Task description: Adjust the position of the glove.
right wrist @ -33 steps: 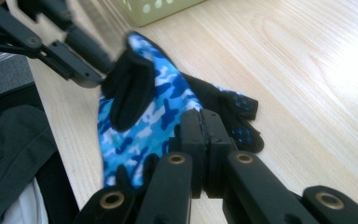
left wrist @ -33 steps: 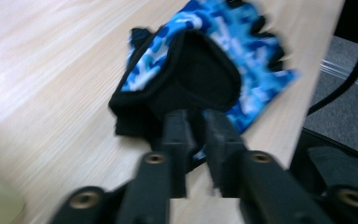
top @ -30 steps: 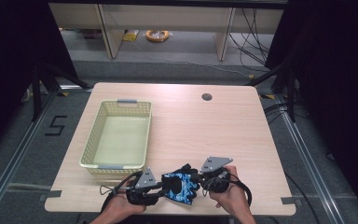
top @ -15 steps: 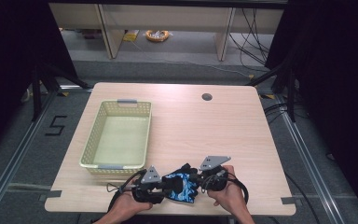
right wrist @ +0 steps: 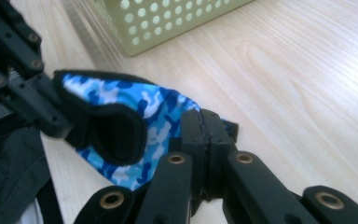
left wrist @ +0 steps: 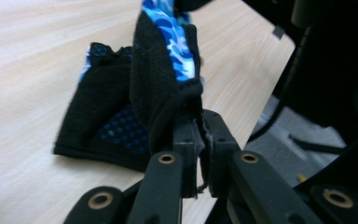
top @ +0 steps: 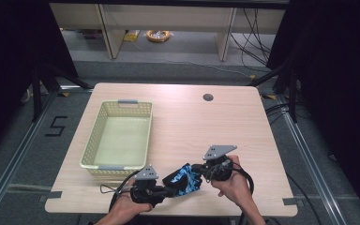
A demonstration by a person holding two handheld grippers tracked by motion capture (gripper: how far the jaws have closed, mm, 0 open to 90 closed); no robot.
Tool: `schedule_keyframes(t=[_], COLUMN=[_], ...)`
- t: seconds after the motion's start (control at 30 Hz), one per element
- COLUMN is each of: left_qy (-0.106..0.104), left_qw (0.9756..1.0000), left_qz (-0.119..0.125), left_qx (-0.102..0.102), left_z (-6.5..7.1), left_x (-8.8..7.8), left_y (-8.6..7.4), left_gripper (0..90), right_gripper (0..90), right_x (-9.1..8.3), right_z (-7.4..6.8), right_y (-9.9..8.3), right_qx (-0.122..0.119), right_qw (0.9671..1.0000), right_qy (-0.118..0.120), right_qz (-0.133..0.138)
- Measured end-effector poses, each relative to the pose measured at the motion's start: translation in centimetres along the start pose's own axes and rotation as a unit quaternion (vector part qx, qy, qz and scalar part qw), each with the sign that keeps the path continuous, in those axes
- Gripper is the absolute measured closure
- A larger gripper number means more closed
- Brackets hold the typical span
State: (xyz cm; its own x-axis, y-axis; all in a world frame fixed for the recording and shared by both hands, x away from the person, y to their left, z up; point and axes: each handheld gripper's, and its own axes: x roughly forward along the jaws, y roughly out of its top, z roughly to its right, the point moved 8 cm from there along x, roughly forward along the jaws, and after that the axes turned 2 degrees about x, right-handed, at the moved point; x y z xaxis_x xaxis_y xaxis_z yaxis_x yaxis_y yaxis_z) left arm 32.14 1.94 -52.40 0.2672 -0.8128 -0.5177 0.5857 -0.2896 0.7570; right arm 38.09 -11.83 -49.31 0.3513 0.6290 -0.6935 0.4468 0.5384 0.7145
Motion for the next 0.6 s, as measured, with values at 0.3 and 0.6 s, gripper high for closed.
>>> schedule_keyframes(t=[0.3,0.6], left_qy=[0.011,0.035], left_qw=[0.9991,0.9988], left_qz=[-0.008,-0.018], left_qx=[-0.04,-0.029], left_z=[-0.6,-1.5], left_x=[1.8,2.7], left_y=[-1.5,-2.4], left_gripper=[83.4,70.7], right_gripper=[89.9,85.4], right_x=[2.8,5.6], right_z=[1.7,3.0], right_y=[0.1,-2.2], right_qx=[-0.004,0.026], right_qw=[0.9984,0.9956], right_qy=[0.009,0.011], right_qz=[-0.055,-0.089])
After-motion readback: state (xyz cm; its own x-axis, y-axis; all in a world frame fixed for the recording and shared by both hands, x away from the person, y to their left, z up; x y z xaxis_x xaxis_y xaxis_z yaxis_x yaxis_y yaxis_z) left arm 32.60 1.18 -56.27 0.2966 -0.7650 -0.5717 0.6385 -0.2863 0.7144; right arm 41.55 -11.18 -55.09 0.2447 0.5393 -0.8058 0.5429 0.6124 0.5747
